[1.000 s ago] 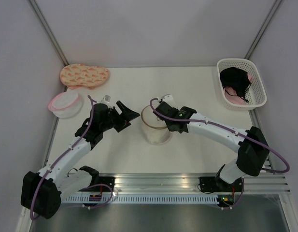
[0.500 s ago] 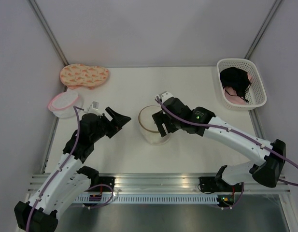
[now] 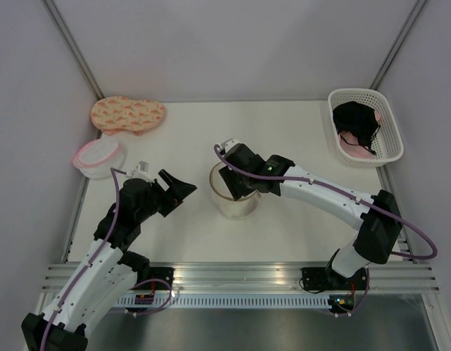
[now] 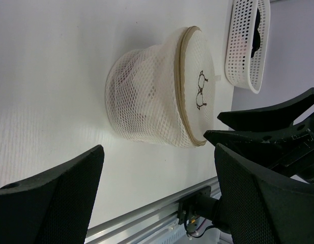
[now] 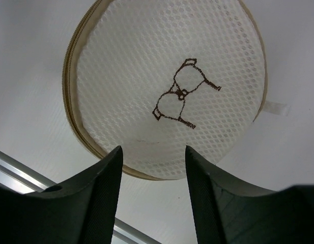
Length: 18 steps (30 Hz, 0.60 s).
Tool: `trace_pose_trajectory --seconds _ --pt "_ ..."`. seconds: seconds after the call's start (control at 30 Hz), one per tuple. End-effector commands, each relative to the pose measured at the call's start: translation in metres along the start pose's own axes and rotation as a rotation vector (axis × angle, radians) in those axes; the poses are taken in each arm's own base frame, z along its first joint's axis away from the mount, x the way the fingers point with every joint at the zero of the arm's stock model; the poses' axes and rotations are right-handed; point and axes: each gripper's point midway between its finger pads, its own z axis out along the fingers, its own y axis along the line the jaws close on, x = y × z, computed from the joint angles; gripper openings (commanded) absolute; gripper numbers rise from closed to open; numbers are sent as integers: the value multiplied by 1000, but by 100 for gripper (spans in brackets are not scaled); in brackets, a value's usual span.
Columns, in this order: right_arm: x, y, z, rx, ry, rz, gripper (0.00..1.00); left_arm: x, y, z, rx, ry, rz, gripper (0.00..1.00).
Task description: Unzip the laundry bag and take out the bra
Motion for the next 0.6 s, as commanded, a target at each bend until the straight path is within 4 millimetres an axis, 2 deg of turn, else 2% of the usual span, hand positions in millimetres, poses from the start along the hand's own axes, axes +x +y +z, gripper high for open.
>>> trace_pose_trajectory --seconds 0.0,0.17,0.37,0.4,0.47,0.5,0.53,0.57 --pt "-15 6 -1 -23 -48 -4 56 -1 4 -1 -15 -10 -7 92" --pt "-2 7 11 -30 -8 -12 55 -1 3 0 -15 -6 -6 92" --pt "13 22 17 -107 34 -9 55 -1 5 -2 -20 -10 -6 92" --pt "15 23 19 -109 40 -11 47 -1 5 -2 -23 -12 -7 92" --pt "22 25 22 -120 58 -14 40 -1 5 -1 -24 -11 -8 92" --pt "25 25 25 -121 70 -13 31 -1 6 -1 -24 -11 -8 92" --pt "28 26 27 -122 80 -12 27 -2 5 -1 -24 -11 -7 92" --pt "30 28 28 -128 85 -9 18 -3 5 -1 -23 -15 -7 92"
